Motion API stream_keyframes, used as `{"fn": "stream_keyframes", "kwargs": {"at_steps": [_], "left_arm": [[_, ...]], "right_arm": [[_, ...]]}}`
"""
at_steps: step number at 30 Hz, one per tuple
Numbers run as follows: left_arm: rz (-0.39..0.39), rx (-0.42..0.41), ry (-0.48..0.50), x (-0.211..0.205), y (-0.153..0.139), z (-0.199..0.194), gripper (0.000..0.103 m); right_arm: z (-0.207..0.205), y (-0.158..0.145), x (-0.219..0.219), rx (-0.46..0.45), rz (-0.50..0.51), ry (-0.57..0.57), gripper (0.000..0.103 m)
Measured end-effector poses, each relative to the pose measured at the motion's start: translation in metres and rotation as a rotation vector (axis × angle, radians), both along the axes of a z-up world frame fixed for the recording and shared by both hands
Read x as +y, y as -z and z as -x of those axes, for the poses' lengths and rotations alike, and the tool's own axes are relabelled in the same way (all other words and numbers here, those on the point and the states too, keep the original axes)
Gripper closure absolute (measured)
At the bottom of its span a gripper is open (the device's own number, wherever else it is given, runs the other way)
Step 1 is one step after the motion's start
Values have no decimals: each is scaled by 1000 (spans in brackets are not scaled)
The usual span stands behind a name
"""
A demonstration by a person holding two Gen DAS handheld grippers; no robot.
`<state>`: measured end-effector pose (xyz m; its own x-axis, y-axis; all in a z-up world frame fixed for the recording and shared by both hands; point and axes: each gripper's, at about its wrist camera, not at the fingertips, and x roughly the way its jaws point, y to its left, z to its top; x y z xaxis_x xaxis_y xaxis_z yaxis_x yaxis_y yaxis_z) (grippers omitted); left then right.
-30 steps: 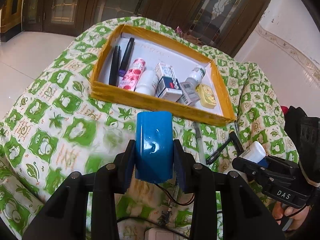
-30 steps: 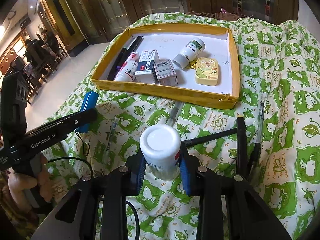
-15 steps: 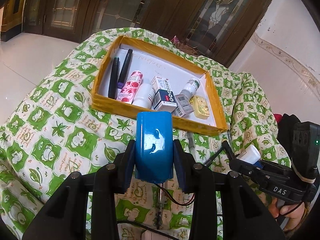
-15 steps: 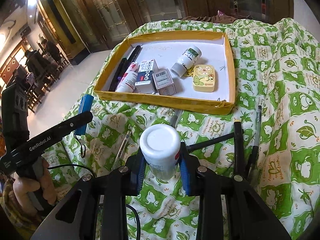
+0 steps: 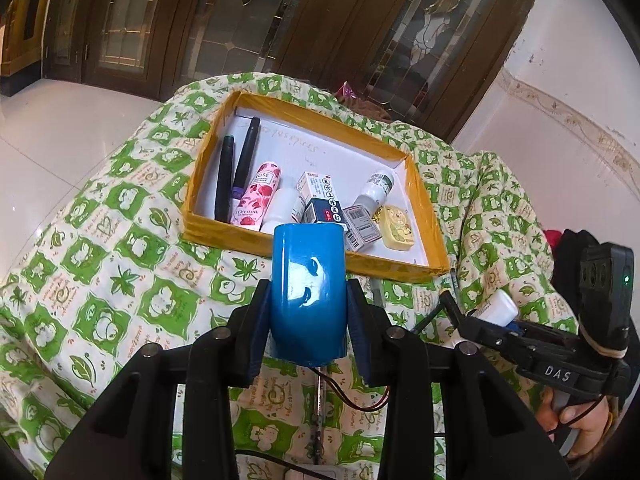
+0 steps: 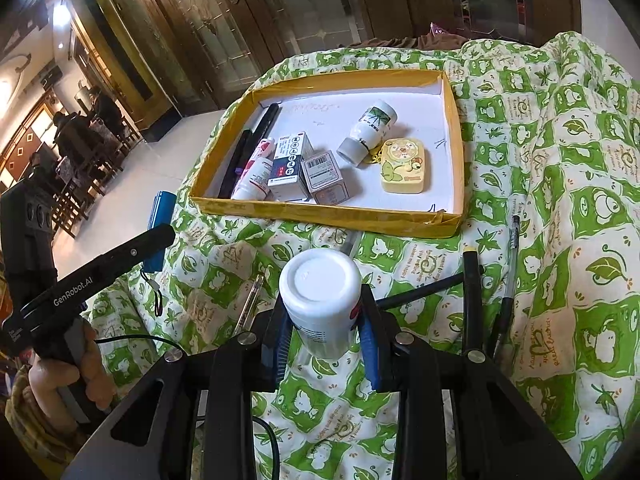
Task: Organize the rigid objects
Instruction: 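Carry the blue block and the white tube in both grippers toward the tray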
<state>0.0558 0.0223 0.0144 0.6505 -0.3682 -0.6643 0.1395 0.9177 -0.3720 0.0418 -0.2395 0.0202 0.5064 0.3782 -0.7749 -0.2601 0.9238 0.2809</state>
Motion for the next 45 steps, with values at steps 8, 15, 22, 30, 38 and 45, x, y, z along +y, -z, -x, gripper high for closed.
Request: {"fn": "stream_keyframes", "kwargs": {"at_steps": [8,15,22,30,38,45], "left_arm": [[-87,-16,17,-10,-5,-7,70],[-176,-37,14,-16,-13,-16,70],[-231,-55,19,-21,-21,-25,70],[-284,-74,40,-30,-25,-35,70],[-303,-76,60,-36,-24,-49,69],[-288,-69,60,-34,-26,-67,70]], "right_arm": [[-7,-5,-7,-10,-18,11,76],[-16,-9,-13,-17,-23,23,76],[-25,-15,-15,-30,-17,21,76],[-37,-23,-15,-51,-7,15,76],[-54,-29,-14,-65,-3,12,76],[-73,-30,-19,-64,-10,25,76]]}}
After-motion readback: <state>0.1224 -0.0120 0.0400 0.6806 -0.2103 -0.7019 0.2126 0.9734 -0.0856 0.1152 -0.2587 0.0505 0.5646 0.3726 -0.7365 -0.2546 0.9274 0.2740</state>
